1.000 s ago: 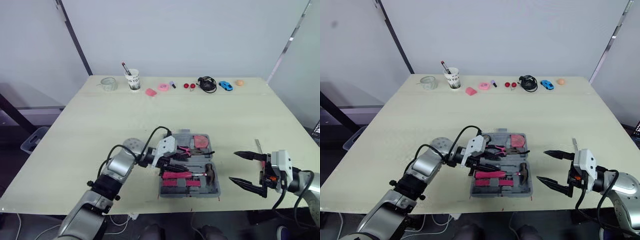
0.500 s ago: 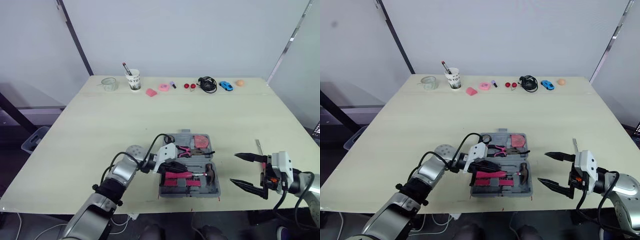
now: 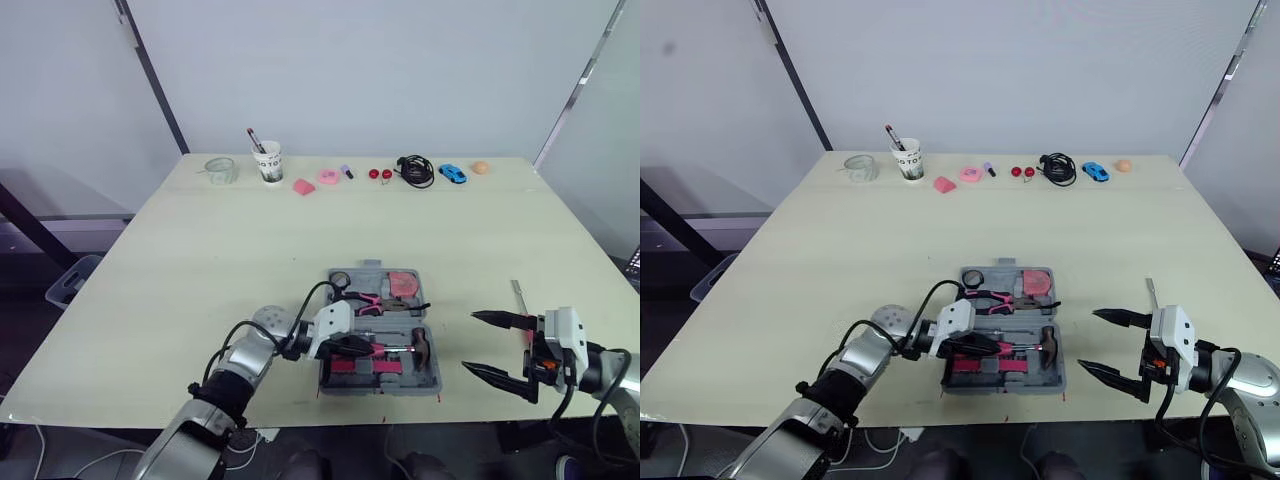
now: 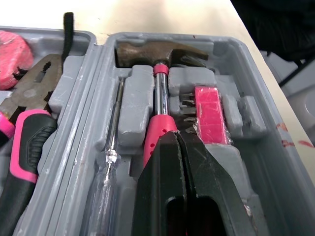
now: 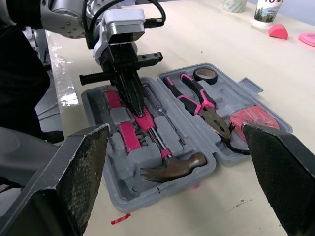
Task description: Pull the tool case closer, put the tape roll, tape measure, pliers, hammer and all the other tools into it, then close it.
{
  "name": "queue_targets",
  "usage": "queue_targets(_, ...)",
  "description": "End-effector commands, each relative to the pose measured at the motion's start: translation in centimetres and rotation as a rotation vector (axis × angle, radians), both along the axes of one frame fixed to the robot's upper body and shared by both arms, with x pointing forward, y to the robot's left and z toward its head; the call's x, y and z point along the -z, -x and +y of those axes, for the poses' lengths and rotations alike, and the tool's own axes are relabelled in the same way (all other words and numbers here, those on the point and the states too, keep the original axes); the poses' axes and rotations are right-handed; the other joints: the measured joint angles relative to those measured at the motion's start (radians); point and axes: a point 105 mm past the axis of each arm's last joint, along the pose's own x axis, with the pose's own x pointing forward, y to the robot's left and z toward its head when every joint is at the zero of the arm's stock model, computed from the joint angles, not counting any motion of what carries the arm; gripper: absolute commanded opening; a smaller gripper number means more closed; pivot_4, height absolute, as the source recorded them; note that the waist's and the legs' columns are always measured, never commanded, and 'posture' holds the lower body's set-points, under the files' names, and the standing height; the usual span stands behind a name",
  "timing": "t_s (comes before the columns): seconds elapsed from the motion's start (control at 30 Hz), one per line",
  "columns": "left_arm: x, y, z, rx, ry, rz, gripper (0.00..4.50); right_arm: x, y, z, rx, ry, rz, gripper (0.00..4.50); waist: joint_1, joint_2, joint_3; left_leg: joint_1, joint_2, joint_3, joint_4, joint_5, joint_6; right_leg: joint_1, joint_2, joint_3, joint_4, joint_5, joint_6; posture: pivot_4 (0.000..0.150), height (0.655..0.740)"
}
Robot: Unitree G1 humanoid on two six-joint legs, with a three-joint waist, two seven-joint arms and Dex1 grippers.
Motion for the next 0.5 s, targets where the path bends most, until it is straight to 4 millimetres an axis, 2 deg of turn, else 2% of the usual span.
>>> queue_targets(0.03,-2.4,-1.0,0.0,-0.086,0.101,-0.117,0.03,-0.9,-0.3,-0.7,0.038,-0.01,-0.041,4.5,-0.001,0.0,0.0,0.0,0.0,0.0,0.0,0.0,0.0,0.0,0.0,0.0,0.0,0.0,0.0,0.15,0.74)
queue_targets(0.2,-5.6,-1.4,1.7,-0.194,0.192,-0.157,0.03,-0.7,-1.0,-1.7,0.118,-0.034,-0.042,4.5,-0.001,0.0,0.001,-0.001,0.001,-0.001,0.0,0.0,0.0,0.0,0.0,0.0,0.0,0.0,0.0,0.15,0.74)
queue_targets(0.3,-6.8,-1.5,2.7,-0.261,0.238,-0.15,0.03,-0.5,-1.3,-2.2,0.153,-0.035,-0.037,4.5,-0.002,0.0,0.001,0.0,0.001,-0.001,0.0,0.0,0.0,0.0,0.0,0.0,0.0,0.0,0.001,0.15,0.74)
queue_targets(0.4,-9.0,-1.1,5.9,-0.396,0.327,-0.145,0.03,-0.3,-2.2,-4.0,0.282,-0.068,-0.033,4.5,-0.006,0.0,0.001,0.0,0.001,-0.003,0.0,0.0,0.0,0.0,0.0,0.0,0.0,0.0,0.001,0.15,0.74)
queue_targets(0.5,-9.9,-0.7,8.1,-0.496,0.351,-0.162,0.03,0.2,-2.2,-5.1,0.337,-0.069,-0.024,4.5,-0.005,0.001,0.001,0.0,0.003,-0.003,0.0,0.0,0.0,-0.001,0.0,0.0,0.0,0.0,0.0,0.15,0.74)
